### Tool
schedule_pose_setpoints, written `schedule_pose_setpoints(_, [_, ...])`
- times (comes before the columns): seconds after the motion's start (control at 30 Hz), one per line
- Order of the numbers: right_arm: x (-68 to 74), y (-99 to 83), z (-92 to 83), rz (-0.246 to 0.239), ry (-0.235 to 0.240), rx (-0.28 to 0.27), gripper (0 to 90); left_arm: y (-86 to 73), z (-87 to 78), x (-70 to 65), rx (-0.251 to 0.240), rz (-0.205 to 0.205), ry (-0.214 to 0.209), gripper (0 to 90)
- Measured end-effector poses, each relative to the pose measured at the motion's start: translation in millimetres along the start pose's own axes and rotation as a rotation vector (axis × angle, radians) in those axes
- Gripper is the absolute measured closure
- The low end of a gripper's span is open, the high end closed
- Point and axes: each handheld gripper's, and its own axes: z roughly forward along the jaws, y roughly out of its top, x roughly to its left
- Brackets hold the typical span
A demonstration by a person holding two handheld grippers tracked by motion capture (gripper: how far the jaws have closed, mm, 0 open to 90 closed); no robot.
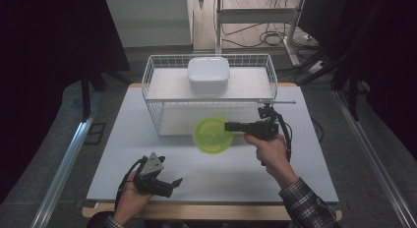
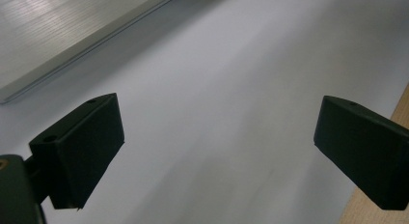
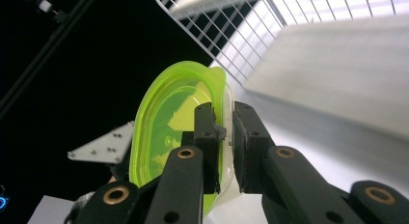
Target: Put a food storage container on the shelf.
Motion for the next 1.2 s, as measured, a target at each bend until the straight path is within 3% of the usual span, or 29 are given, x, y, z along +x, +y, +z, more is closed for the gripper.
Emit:
schedule_pose_setpoints(0.67, [39.3,69.0,-21.4,-0.051,0.019,-0.110,81.7,-0.2,0.8,-0.5,0.001,0.000,-0.005,3.3])
schedule_pose_setpoints(1.2, [56.1,131.8,-15.1,-0.052,-0.054,-0.215,81.7,-0.7,0.3,-0.1,0.001,-0.007,-0.010,3.3])
